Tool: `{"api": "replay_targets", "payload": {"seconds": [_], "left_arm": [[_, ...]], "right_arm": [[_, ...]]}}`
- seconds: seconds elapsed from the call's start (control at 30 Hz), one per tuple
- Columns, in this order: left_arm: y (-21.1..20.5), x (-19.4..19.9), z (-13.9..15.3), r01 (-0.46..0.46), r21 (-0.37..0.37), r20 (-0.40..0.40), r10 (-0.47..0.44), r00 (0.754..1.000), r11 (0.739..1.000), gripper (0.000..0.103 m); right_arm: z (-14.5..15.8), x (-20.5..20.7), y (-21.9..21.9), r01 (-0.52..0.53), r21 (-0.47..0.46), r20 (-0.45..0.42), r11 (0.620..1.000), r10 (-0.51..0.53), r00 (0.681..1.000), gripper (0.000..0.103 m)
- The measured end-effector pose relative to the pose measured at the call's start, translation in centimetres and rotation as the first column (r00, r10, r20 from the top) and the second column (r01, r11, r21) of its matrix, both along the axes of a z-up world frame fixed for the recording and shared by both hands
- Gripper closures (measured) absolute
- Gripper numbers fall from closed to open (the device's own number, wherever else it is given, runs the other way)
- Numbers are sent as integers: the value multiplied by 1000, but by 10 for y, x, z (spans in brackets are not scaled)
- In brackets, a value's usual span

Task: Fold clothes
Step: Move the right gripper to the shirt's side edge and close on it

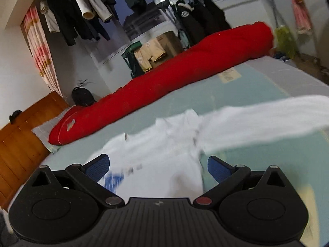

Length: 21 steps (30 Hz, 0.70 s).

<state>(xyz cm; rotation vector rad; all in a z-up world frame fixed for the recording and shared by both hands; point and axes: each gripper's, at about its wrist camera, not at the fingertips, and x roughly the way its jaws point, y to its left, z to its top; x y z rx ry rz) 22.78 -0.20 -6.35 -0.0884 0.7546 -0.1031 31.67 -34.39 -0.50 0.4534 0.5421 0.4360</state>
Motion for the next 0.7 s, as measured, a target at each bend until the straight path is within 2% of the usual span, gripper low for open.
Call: {"api": "replay_targets", "payload": {"seconds": [0.13,0.2,0.27,0.33,0.4,0.47,0.53,0.63,0.7], "left_arm": [[9,4,0,-29,12,-4,29,1000,1000,13],[14,6,-1,-45,17,-7,45,999,999,13],[18,8,-4,-55,12,-18,55,998,998,13],[21,10,-7,-60,15,-25,60,998,998,13],[21,12,-8,-54,22,-27,55,998,998,12],[18,14,-7,-48,30,-24,49,999,998,11],[14,17,-5,-40,34,-21,41,999,999,11],[9,19,-2,-14,17,-2,14,1000,1000,11],[4,21,-1,-4,11,6,4,1000,1000,11]], "right_arm": [[-15,65,30,-79,31,-53,996,80,995,0],[-30,86,46,-105,39,-87,994,108,990,0],[-43,95,56,-102,8,-125,995,102,987,0],[-55,94,58,-78,-46,-163,996,69,984,0],[-62,83,51,-92,-56,-155,994,83,984,0],[-60,66,41,-87,-119,-146,989,69,987,0],[-58,53,24,-53,-168,-175,984,23,984,0],[-46,34,-16,-1,-93,-140,996,-12,990,0],[-30,33,-44,79,-66,-66,995,-83,994,0]]}}
